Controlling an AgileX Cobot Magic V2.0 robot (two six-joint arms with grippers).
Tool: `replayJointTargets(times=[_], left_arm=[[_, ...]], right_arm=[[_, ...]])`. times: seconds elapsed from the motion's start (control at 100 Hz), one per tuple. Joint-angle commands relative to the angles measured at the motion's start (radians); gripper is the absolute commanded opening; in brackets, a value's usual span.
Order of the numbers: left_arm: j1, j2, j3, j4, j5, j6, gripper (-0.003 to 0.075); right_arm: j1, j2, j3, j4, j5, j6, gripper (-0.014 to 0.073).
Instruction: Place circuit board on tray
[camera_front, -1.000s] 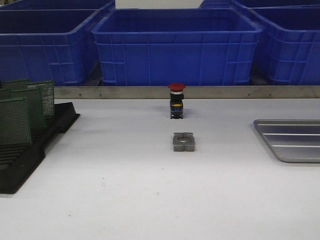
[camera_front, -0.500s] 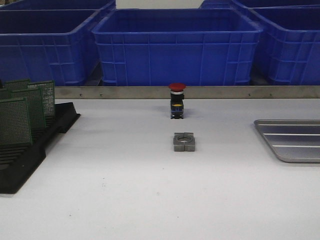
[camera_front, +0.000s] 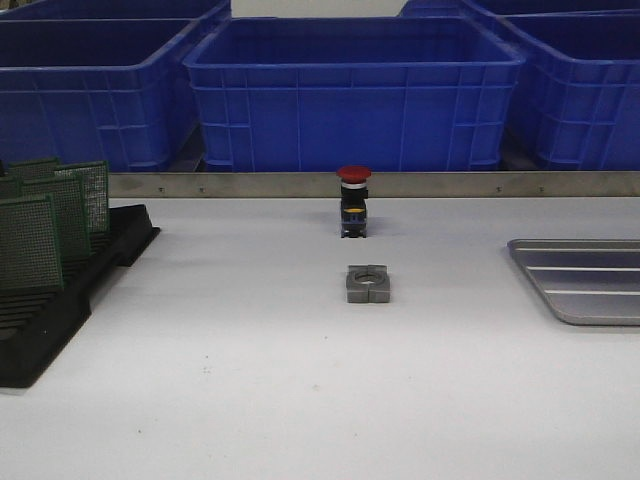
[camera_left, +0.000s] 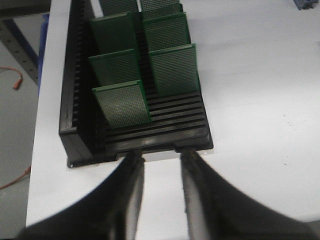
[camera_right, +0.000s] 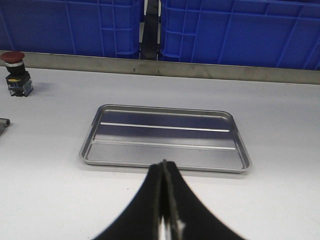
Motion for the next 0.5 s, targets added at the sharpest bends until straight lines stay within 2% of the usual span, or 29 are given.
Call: replayJointTargets(times=[0.0, 0.11, 0.33, 0.4, 0.49], left_arm=[[0.002, 0.053, -0.073, -0.070, -0.042, 0.137, 0.0389], [0.002, 0.133, -0.125, -0.108, -0.001, 0.337, 0.0405], [0.002, 0.319, -0.240, -0.305, 0.109, 0.974, 0.0405], [0.002, 0.386, -0.280, -0.290, 0.139, 1.074, 0.0401], [0.002, 0.472, -0.330, -0.220, 0.161, 1.127, 0.0394]], right_arm=[[-0.001, -0.023, -0.012, -0.006, -0.079, 0.000, -0.0113], [-0.001, -0.023, -0.012, -0.006, -0.079, 0.000, -0.0113], [-0.001, -0.023, -0.012, -0.006, -0.079, 0.000, -0.0113], [-0.001, -0.023, -0.012, -0.006, -0.079, 0.000, -0.0113], [-0.001, -0.023, -0.012, -0.006, -0.079, 0.000, -0.0113]])
